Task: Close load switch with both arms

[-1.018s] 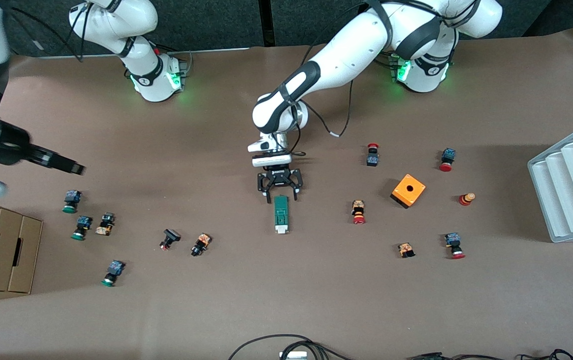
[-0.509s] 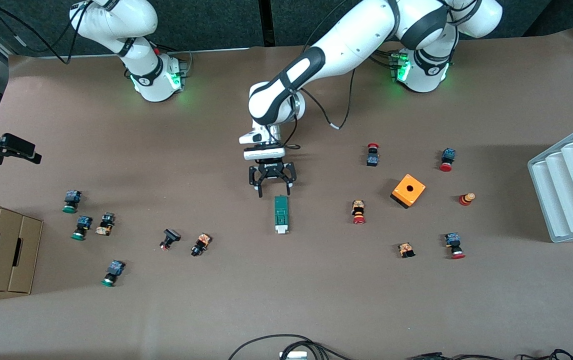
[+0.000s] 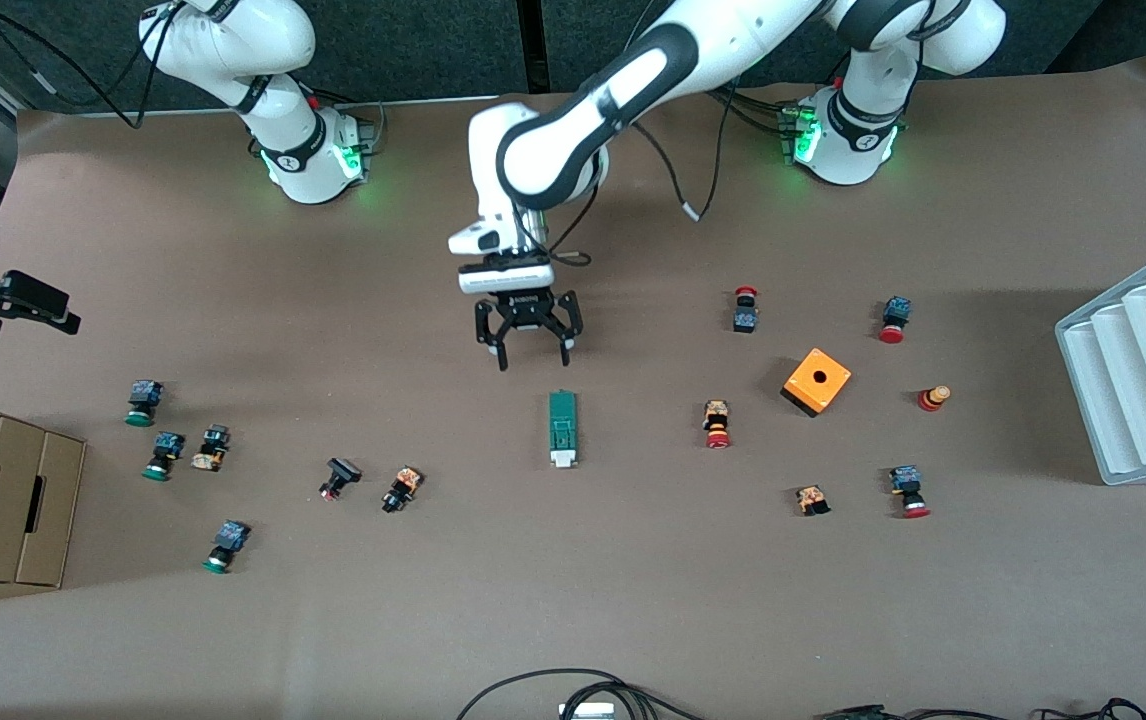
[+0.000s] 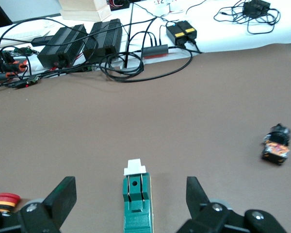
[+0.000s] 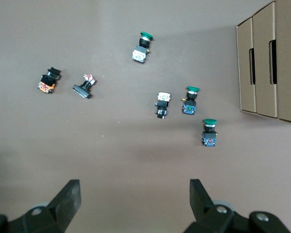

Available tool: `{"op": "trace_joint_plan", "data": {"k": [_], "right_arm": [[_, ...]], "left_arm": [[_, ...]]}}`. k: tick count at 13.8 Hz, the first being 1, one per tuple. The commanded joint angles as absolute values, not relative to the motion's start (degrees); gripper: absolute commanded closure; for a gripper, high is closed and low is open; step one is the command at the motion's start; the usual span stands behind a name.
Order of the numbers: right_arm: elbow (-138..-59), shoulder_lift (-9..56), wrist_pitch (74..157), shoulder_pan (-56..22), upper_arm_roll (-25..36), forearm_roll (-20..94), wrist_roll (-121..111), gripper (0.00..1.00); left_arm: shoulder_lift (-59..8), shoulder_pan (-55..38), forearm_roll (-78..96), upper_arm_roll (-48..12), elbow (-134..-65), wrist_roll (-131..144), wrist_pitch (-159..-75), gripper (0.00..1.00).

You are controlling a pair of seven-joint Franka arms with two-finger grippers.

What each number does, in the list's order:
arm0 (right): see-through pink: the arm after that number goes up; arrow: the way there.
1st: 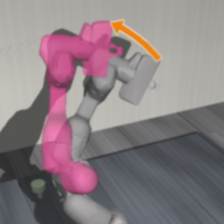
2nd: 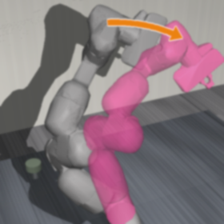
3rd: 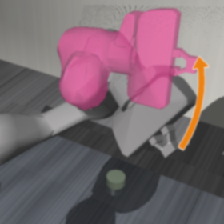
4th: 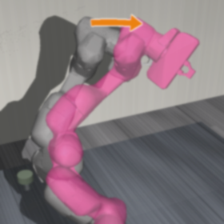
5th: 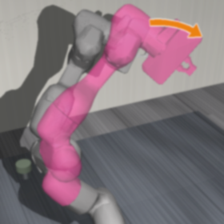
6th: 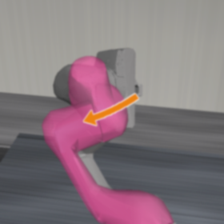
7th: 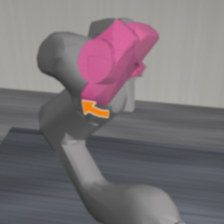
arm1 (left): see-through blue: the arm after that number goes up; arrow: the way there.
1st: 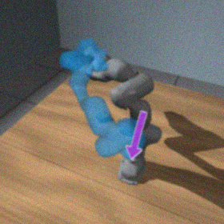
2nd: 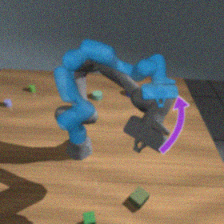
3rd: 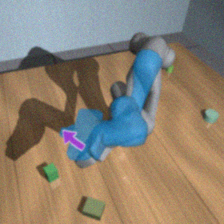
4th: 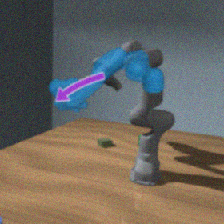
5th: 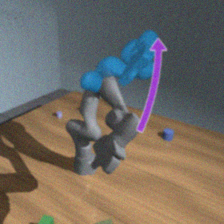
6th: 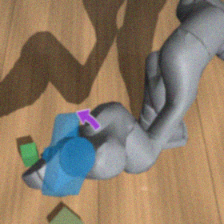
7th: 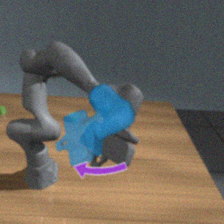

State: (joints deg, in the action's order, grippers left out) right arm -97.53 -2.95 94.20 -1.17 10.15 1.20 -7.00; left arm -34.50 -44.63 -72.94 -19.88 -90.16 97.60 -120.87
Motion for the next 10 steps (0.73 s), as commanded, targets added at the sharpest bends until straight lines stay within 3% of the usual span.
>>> {"op": "trace_joint_plan", "data": {"k": [1,6,10], "right_arm": [[-96.6,-1.9,94.8,-1.5,10.1,0.3,-7.0,0.00],[-96.4,-1.2,96.8,-1.6,10.0,0.2,-7.0,0.00],[-96.4,-1.2,96.8,-1.8,9.8,0.4,-6.9,0.00]], "left_arm": [[-29.2,-41.5,-66.2,-22.2,-90.9,89.5,-121.5,0.00],[-22.2,-33.2,-52.1,-26.4,-88.2,72.2,-121.4,0.00],[-17.8,-28.6,-38.7,-26.3,-84.9,58.4,-120.8,0.00]]}}
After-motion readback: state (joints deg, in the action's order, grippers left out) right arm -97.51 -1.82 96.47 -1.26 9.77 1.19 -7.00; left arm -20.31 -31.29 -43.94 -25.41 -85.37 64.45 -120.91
